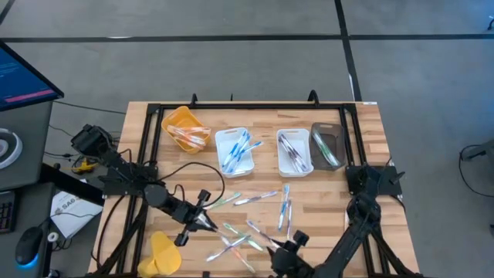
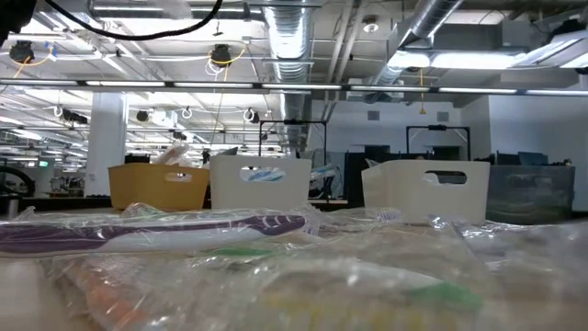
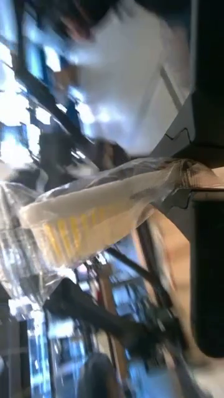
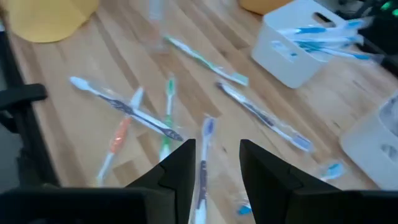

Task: Pick & Place Toothbrushes
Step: Put the middle orange toothbrush into the orange bin

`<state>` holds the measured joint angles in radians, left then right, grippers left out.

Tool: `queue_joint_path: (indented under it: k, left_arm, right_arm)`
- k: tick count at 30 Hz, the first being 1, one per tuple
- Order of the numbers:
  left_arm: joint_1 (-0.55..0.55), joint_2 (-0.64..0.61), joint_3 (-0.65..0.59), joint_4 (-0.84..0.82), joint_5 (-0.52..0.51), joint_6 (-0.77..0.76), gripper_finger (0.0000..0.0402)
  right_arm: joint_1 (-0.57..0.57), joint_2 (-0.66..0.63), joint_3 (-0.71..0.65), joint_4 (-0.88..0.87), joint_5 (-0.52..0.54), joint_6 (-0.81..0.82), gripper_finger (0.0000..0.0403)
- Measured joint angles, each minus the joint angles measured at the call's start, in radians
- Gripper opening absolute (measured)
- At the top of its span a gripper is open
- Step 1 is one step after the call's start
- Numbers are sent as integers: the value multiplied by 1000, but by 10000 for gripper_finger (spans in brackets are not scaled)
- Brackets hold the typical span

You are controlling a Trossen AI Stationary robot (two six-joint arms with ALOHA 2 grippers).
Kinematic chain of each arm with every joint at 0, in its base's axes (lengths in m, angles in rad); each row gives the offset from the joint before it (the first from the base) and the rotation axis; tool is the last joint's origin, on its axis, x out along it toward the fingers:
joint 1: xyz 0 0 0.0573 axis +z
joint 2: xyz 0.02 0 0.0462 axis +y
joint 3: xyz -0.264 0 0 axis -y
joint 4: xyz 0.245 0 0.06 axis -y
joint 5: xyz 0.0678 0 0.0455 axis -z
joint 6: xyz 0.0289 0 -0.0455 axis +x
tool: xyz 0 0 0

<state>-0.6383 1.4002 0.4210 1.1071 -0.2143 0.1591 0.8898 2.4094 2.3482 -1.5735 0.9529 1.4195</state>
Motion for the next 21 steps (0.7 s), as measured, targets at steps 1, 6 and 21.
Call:
queue_joint_path:
  k: [1,6,21]
  left_arm:
    - [0,-15,0,-35,-24,24,13]
    - [-1,-168,0,-322,-215,51,13]
    - [260,-771,11,-848,-497,368,13]
  right_arm:
    - [3,-2,-8,7,5,-28,118]
    - [19,-19,-12,2,28,-181,118]
    - [-29,-107,-16,3,107,-522,118]
